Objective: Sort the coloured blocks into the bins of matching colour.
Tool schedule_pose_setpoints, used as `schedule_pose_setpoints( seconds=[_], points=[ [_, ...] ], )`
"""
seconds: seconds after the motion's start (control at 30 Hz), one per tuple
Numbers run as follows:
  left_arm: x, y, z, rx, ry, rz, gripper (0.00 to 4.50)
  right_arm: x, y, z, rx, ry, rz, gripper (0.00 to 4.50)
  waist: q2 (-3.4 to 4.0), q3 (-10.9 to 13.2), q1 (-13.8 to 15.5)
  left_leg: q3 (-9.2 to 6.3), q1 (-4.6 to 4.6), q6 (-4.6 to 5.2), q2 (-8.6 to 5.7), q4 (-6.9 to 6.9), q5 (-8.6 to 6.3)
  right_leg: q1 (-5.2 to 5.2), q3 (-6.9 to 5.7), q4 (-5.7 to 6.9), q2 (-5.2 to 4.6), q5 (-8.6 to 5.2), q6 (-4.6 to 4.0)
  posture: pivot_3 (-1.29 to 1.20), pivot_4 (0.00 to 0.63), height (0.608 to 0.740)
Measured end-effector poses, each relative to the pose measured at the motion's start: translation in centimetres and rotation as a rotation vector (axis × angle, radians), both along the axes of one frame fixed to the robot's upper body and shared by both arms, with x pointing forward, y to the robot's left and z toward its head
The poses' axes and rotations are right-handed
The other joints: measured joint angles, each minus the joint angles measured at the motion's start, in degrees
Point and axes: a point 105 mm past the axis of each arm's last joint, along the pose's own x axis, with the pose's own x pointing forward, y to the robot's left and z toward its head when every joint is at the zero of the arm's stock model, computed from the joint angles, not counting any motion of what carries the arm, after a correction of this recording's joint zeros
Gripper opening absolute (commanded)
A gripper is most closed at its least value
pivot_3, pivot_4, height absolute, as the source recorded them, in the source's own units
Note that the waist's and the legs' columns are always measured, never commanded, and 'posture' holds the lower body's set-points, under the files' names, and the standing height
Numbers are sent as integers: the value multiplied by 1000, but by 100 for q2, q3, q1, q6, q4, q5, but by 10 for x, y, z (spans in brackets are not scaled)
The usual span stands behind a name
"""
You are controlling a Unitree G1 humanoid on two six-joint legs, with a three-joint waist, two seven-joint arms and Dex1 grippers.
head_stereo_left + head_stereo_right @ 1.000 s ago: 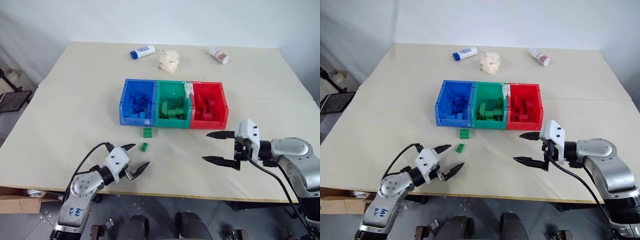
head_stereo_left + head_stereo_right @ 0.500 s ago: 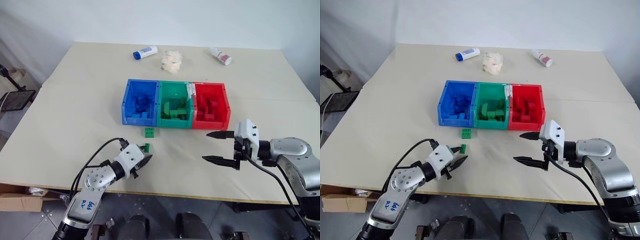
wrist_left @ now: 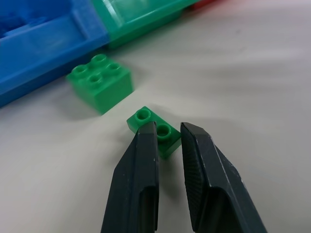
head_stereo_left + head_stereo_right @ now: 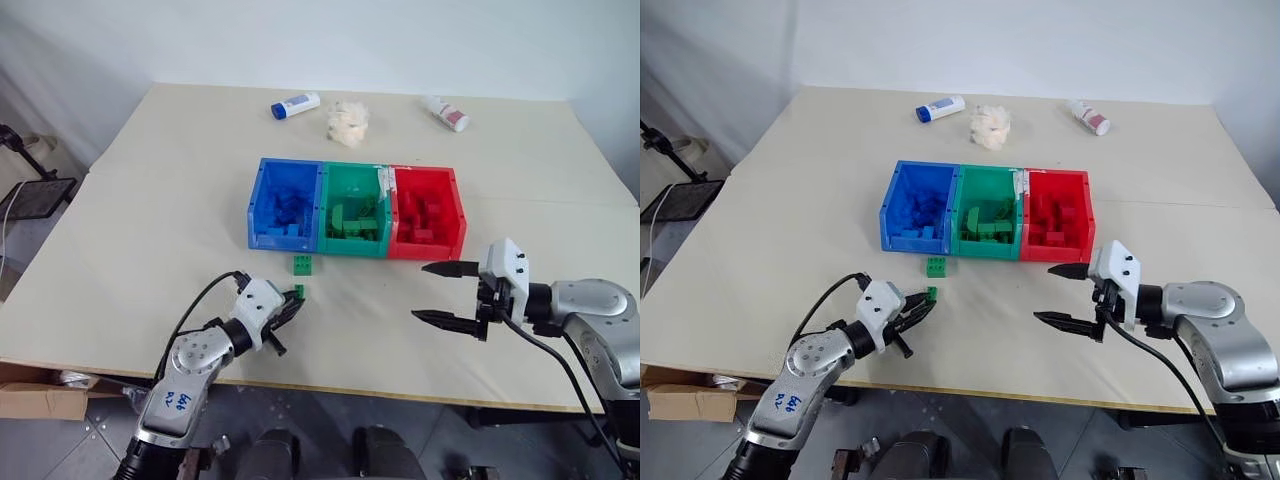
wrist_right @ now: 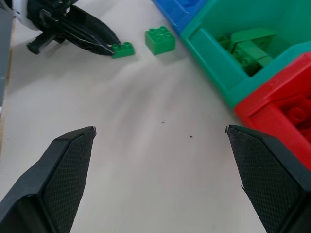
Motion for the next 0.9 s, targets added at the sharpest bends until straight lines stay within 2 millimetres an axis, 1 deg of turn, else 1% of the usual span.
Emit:
schedule_pose_setpoints(
  seconds=[0.13, 0.3, 0.5, 0.63, 0.7, 0.77, 0.9],
  points=[
    [3, -10, 19, -45, -57, -64, 366, -1, 0, 1, -5, -5, -5, 4500, 0, 0, -1, 0, 0, 0, 0, 0, 0, 0, -2, -1, 1, 0, 1, 0, 150, 740],
    [13, -25, 44, -94, -129, -114, 366, -1, -3, 0, 2, -5, -29, 4500, 0, 0, -1, 0, -1, 0, 0, 1, 0, 0, -4, -1, 3, 1, 2, 0, 150, 740],
    [43, -46, 68, -162, -191, -138, 366, -2, -5, 14, 53, -69, -71, 4500, -3, 1, 11, 0, -4, 1, -3, 7, 0, 1, -5, -1, 5, 5, 10, 0, 150, 740],
    [67, -64, 80, -233, -209, -175, 366, 1, -7, 24, 140, -129, -153, 4500, -7, 4, 17, 0, -6, 1, -5, 12, 0, 1, -10, -1, 6, 7, 13, 0, 150, 740],
    [75, -75, 85, -243, -225, -212, 366, 3, -6, 30, 177, -164, -187, 4500, -8, 4, 1, 1, -6, 1, -5, 11, 0, 1, -10, 0, 7, 7, 13, 0, 150, 740],
    [83, -81, 87, -233, -231, -235, 1076, 5, -8, 36, 207, -199, -232, 4500, -8, 4, -5, 1, -5, 0, -4, 10, 0, 1, -11, 1, 9, 7, 13, 0, 150, 740],
    [99, -84, 85, -196, -235, -242, 2148, 6, -8, 41, 257, -239, -289, 4500, -9, 5, -4, 2, -6, 0, -6, 11, 0, -2, -9, 8, 9, 7, 14, 0, 150, 740]
  ],
)
